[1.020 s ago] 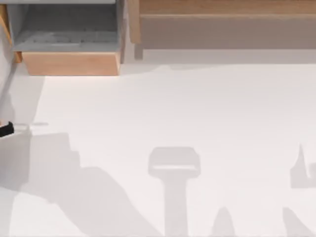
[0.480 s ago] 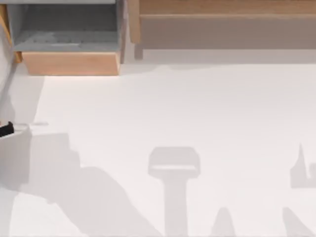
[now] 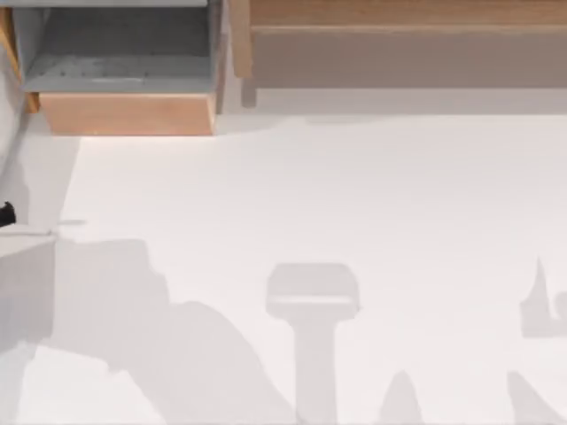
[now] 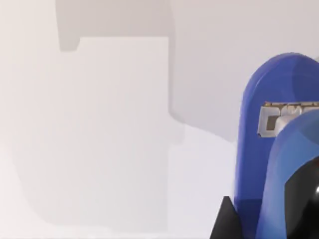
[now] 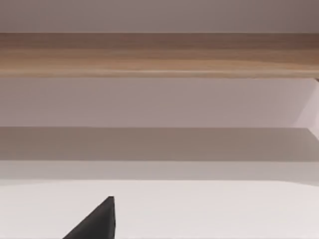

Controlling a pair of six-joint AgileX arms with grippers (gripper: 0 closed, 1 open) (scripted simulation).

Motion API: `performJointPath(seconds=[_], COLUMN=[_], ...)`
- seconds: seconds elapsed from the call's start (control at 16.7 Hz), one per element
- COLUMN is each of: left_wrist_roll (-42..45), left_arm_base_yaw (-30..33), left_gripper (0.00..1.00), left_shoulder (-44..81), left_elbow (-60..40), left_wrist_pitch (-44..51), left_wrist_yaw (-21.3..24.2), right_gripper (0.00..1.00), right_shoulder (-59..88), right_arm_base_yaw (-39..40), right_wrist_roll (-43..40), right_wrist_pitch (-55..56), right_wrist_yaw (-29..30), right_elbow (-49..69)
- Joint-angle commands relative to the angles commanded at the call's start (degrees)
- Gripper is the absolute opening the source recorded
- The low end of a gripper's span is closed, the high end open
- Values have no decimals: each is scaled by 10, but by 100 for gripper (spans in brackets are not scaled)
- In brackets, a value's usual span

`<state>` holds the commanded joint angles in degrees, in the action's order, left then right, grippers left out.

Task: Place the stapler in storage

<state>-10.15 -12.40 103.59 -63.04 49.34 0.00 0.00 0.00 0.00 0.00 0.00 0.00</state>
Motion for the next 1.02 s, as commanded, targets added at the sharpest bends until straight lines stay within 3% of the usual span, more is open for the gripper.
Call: performJointPath(seconds=[0.3, 0.48, 0.78, 1.02], left_wrist_roll=[2, 16, 64, 120], left_arm_base_yaw=[-4, -34, -93, -100], left_gripper=[0, 0, 0, 0], left_shoulder=[-1, -20, -22, 60], left_elbow=[-4, -56, -233, -422], left_wrist_pitch=[4, 43, 136, 185], left_wrist_yaw=[-2, -12, -26, -17], right_gripper=[100, 100, 100, 100], right_shoulder=[0, 0, 0, 0], right_arm_base_yaw=[0, 0, 0, 0], right_wrist_roll=[0, 0, 0, 0], right_wrist_pitch=[0, 0, 0, 0], right_wrist_yaw=[0, 0, 0, 0], right_elbow=[0, 0, 0, 0])
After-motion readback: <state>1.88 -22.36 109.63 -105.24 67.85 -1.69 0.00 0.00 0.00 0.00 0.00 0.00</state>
